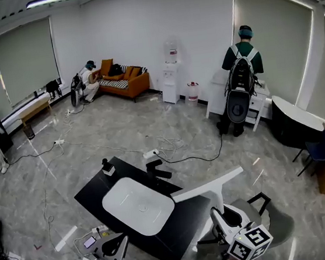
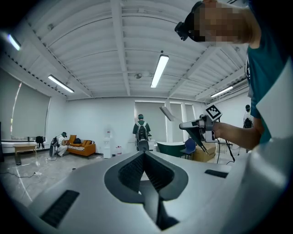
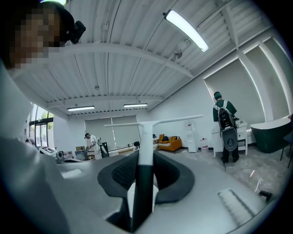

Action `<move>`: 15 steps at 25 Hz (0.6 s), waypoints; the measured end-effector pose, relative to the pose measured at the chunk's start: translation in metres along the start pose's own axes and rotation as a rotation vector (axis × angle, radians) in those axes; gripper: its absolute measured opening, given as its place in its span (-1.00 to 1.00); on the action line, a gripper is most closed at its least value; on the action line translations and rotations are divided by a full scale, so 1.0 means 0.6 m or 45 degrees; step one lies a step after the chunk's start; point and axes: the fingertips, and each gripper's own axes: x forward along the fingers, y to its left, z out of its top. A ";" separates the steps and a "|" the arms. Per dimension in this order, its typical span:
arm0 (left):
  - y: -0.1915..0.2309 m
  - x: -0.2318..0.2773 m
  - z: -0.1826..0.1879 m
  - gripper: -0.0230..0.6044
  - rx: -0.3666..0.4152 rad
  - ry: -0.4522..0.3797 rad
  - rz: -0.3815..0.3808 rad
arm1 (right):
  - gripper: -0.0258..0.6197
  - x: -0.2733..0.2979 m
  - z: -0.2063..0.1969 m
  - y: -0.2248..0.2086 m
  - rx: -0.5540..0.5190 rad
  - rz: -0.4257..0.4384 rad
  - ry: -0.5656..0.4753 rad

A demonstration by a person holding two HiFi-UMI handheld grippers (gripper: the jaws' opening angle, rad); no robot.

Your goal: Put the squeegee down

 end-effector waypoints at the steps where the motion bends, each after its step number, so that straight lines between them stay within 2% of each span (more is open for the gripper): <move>1: -0.002 0.002 -0.002 -0.91 0.000 0.008 0.014 | -0.62 0.005 -0.002 -0.007 0.006 0.011 0.003; 8: 0.008 0.027 -0.023 -0.91 -0.019 0.042 0.035 | -0.62 0.041 -0.033 -0.041 0.057 0.021 0.044; 15: 0.061 0.090 -0.056 -0.91 -0.017 0.062 -0.057 | -0.62 0.087 -0.074 -0.070 0.064 -0.063 0.095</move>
